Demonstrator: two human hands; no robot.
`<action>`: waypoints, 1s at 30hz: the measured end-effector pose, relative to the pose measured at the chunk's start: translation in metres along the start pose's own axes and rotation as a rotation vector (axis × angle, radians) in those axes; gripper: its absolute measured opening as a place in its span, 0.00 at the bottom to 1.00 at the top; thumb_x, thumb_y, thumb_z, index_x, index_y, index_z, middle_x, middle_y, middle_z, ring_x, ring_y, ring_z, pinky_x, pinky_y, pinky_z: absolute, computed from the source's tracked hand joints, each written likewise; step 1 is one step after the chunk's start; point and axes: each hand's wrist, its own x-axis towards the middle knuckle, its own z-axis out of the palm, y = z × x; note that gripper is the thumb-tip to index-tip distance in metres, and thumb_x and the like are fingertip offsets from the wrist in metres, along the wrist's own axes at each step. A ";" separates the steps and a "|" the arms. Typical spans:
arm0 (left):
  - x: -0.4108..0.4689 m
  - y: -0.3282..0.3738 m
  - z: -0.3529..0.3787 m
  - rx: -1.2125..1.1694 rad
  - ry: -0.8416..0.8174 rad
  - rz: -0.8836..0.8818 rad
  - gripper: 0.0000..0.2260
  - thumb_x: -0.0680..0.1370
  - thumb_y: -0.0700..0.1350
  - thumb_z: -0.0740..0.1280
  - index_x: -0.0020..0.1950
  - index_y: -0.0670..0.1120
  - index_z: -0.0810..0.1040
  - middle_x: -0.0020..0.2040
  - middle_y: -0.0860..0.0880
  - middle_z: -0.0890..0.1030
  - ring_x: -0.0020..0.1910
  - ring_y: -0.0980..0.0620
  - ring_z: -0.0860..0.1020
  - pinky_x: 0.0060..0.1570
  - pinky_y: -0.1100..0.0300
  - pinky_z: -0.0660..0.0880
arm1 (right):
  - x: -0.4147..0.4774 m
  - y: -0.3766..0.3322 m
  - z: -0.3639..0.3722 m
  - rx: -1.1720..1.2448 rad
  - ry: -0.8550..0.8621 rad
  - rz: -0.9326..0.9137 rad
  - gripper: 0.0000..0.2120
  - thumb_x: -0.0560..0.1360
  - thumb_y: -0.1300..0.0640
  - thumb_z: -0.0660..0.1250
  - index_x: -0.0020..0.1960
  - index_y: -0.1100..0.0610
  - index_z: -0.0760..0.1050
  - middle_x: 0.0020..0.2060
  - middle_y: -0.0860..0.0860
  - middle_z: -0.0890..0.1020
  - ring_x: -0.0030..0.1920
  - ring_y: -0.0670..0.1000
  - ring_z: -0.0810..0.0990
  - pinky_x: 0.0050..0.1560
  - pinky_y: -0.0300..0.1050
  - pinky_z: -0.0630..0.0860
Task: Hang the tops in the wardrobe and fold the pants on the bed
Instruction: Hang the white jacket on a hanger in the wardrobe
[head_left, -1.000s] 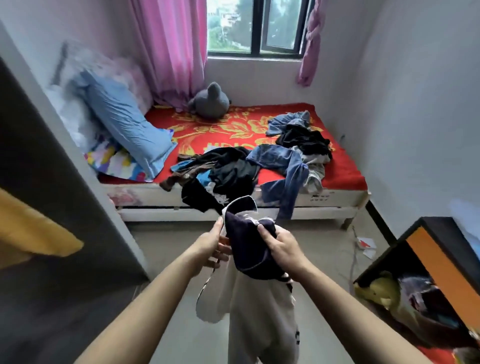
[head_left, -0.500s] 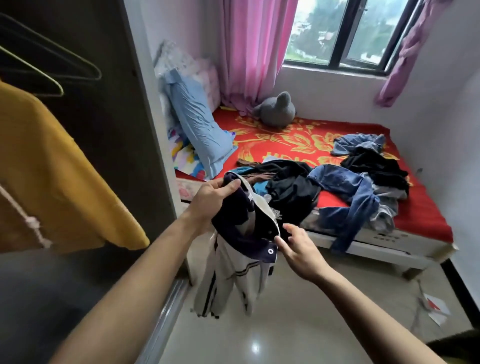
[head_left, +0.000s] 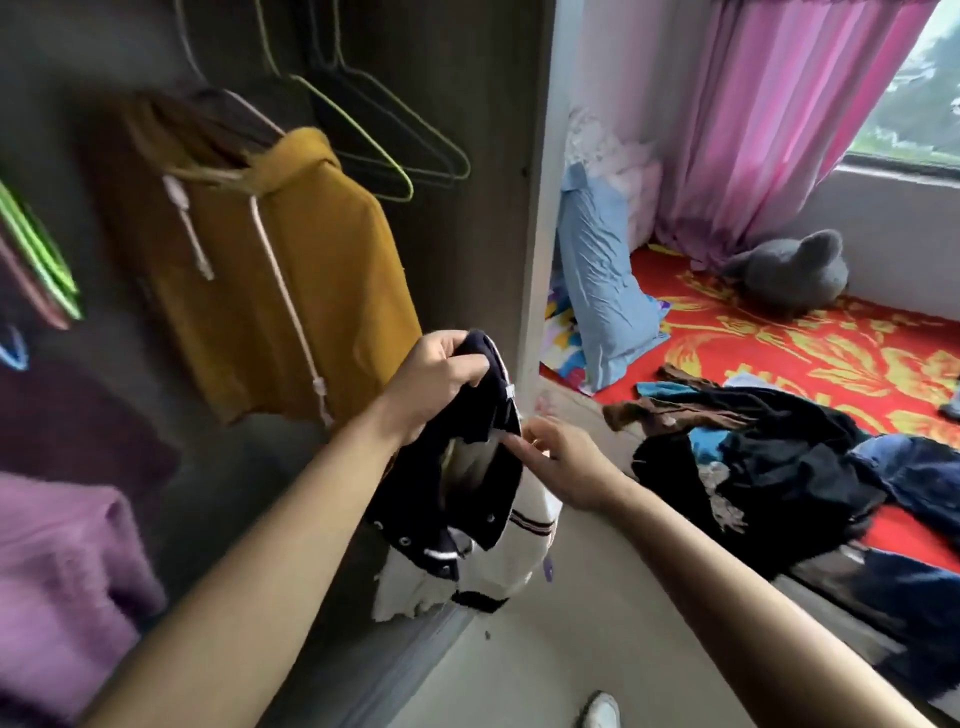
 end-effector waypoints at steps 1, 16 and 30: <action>-0.001 -0.005 -0.009 0.002 0.030 -0.010 0.11 0.67 0.37 0.60 0.31 0.48 0.79 0.31 0.46 0.77 0.32 0.49 0.75 0.34 0.60 0.69 | 0.013 0.004 0.009 -0.023 -0.020 0.008 0.18 0.82 0.46 0.62 0.36 0.53 0.69 0.31 0.48 0.74 0.35 0.48 0.76 0.41 0.49 0.72; -0.051 -0.111 -0.138 0.718 0.853 -0.706 0.23 0.77 0.64 0.64 0.40 0.44 0.75 0.37 0.49 0.78 0.41 0.47 0.80 0.34 0.59 0.69 | 0.162 -0.099 0.005 1.216 -0.573 0.521 0.17 0.79 0.47 0.63 0.47 0.61 0.81 0.41 0.60 0.85 0.37 0.58 0.85 0.42 0.49 0.82; -0.063 -0.094 -0.153 -0.423 1.609 -0.458 0.11 0.81 0.52 0.65 0.48 0.45 0.77 0.30 0.49 0.80 0.30 0.52 0.79 0.36 0.57 0.76 | 0.221 -0.118 0.040 1.056 -0.914 0.188 0.20 0.77 0.45 0.71 0.61 0.58 0.80 0.51 0.61 0.86 0.50 0.59 0.86 0.44 0.50 0.84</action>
